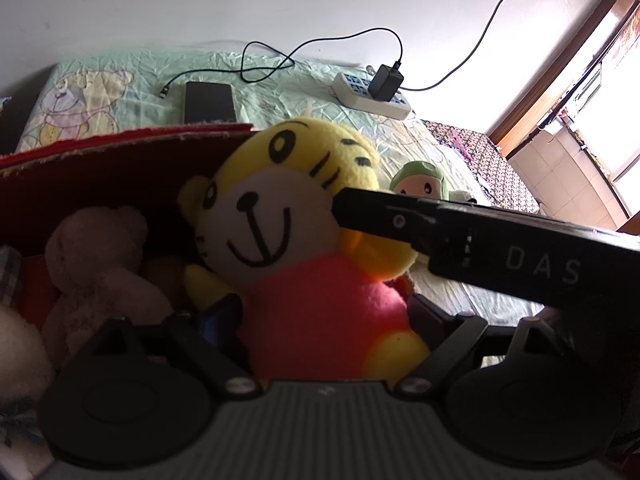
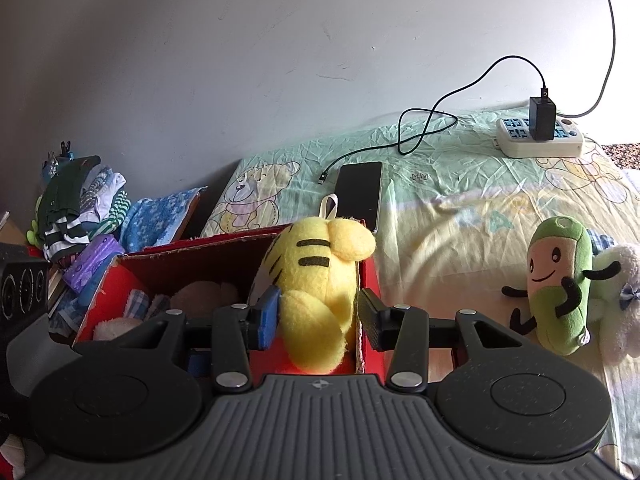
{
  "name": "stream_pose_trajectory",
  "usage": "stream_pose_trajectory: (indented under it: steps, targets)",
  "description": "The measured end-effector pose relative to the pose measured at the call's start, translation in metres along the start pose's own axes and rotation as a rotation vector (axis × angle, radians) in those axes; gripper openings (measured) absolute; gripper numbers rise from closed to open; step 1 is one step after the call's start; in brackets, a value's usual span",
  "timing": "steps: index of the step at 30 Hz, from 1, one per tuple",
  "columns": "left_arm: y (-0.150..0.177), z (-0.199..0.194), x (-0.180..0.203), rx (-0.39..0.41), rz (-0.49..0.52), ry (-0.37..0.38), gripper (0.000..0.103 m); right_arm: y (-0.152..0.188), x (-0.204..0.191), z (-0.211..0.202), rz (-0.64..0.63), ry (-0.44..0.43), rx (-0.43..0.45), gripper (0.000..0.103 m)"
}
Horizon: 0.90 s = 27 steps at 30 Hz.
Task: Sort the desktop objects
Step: 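Carry the yellow tiger plush with the right gripper over the red box, then lower the tiger into the red box and open the right gripper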
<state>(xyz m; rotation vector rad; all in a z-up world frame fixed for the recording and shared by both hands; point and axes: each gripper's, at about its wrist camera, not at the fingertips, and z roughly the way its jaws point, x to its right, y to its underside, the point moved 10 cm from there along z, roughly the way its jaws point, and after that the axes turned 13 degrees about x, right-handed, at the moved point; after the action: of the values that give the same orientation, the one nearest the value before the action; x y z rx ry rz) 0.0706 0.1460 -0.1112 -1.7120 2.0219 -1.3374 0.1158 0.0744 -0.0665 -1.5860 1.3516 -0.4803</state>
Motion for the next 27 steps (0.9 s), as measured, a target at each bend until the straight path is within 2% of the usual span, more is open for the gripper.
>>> stream_pose_trajectory:
  steps: [17,27]
  targets:
    - [0.004,-0.001,0.005,-0.014,0.024,-0.049,0.089,0.01,0.005,-0.013,-0.023,0.026,0.001,0.045]
    - [0.004,-0.01,0.01,0.005,0.059,-0.083,0.089,0.012,0.005,-0.023,-0.007,0.026,0.017,0.045]
